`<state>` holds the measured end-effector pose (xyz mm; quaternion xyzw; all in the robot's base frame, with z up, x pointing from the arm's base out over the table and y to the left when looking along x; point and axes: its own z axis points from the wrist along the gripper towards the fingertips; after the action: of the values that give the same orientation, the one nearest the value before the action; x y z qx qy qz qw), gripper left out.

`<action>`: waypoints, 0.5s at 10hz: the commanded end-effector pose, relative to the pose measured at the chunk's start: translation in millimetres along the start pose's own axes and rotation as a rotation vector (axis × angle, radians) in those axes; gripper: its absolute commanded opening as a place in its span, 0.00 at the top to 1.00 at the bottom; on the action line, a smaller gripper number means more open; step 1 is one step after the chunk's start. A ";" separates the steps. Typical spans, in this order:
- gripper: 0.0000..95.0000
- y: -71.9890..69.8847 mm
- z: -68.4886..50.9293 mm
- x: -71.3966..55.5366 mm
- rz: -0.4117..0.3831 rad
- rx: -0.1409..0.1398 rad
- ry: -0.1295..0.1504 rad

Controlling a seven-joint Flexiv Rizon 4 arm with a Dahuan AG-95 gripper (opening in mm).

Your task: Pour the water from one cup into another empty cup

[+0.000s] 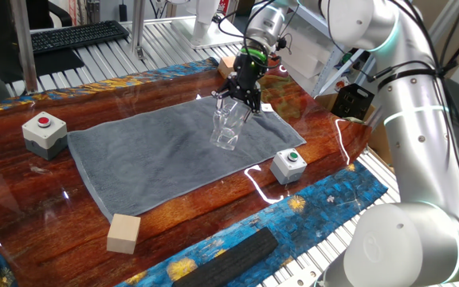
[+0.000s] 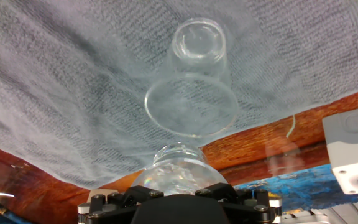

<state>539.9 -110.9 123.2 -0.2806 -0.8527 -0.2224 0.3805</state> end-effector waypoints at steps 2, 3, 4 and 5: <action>1.00 -0.2 2.2 1.2 0.002 -0.009 0.003; 1.00 -0.2 2.2 1.2 0.005 -0.014 0.008; 1.00 -0.2 2.2 1.2 0.009 -0.019 0.013; 1.00 -0.2 2.2 1.2 0.009 -0.019 0.014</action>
<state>537.5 -109.8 122.6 -0.2864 -0.8469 -0.2301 0.3844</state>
